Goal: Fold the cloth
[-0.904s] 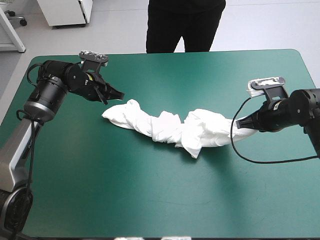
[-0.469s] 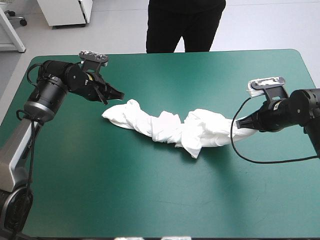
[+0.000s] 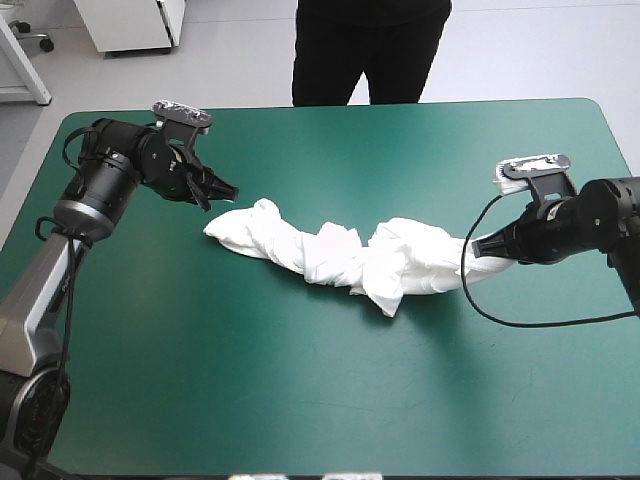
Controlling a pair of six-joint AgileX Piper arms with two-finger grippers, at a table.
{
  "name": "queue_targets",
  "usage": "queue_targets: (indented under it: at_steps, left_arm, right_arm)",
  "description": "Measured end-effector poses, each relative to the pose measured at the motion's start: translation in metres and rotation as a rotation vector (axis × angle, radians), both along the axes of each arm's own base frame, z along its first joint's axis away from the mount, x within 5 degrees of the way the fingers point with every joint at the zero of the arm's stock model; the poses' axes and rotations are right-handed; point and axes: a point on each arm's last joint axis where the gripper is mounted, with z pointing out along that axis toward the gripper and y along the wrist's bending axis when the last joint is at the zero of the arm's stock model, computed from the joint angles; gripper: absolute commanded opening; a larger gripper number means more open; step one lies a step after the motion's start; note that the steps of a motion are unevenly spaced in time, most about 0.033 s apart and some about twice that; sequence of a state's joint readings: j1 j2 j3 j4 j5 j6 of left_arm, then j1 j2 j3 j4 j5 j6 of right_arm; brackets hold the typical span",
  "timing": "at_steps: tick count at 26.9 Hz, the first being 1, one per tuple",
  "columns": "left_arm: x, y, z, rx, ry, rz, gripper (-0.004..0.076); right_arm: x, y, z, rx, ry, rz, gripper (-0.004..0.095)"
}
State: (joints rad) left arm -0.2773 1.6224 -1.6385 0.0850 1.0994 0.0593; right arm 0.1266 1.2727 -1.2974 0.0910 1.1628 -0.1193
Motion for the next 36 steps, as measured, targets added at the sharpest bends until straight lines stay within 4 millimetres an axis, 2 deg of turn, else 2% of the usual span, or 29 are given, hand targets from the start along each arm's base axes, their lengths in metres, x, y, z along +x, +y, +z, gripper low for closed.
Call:
queue_targets:
  at_steps: [2, 4, 9, 14, 18, 24, 28, 30, 31, 32, 33, 36]
  left_arm:
    - [0.004, -0.001, -0.005, 0.01, 0.014, -0.001, 0.0473]
    - [0.009, -0.001, -0.013, 0.031, 0.031, 0.0, 0.0494]
    - [0.026, 0.004, -0.037, 0.054, 0.089, 0.024, 0.0494]
    - [0.051, 0.027, -0.072, 0.012, 0.174, 0.096, 0.0494]
    - [0.064, 0.037, -0.096, -0.029, 0.228, 0.117, 0.0494]
    - [0.078, 0.031, -0.132, -0.06, 0.304, 0.111, 0.0494]
    - [0.083, 0.027, -0.148, -0.077, 0.34, 0.101, 0.0482]
    - [0.085, 0.017, -0.155, -0.073, 0.35, 0.081, 0.0393]
    - [0.085, 0.013, -0.157, -0.067, 0.35, 0.071, 0.03]
    - [0.085, 0.006, -0.159, -0.063, 0.352, 0.056, 0.0252]
    - [0.086, 0.003, -0.159, -0.063, 0.354, 0.049, 0.0168]
    - [0.085, -0.007, -0.161, -0.069, 0.374, 0.039, 0.0008]
  right_arm:
    - [0.0, 0.0, 0.0, 0.0, 0.002, 0.0, -0.0017]
    - [0.0, 0.0, 0.0, -0.001, 0.005, 0.0, -0.0017]
    - [-0.001, 0.0, -0.001, -0.003, 0.012, 0.003, -0.0017]
    - [-0.002, 0.0, -0.001, -0.004, 0.02, 0.004, -0.0017]
    - [-0.002, 0.0, -0.001, -0.004, 0.021, 0.004, -0.0017]
    - [-0.002, 0.001, -0.001, 0.004, 0.023, 0.005, -0.0017]
    - [-0.002, 0.001, -0.001, 0.006, 0.022, 0.006, -0.0017]
    - [-0.002, 0.001, -0.001, 0.005, 0.021, 0.007, -0.0017]
    - [-0.002, 0.001, -0.001, 0.005, 0.021, 0.007, -0.0017]
    - [-0.002, 0.001, -0.001, 0.005, 0.021, 0.007, -0.0017]
    - [-0.002, 0.001, -0.001, 0.005, 0.021, 0.007, -0.0017]
    - [-0.002, 0.001, -0.001, 0.004, 0.02, 0.009, -0.0017]
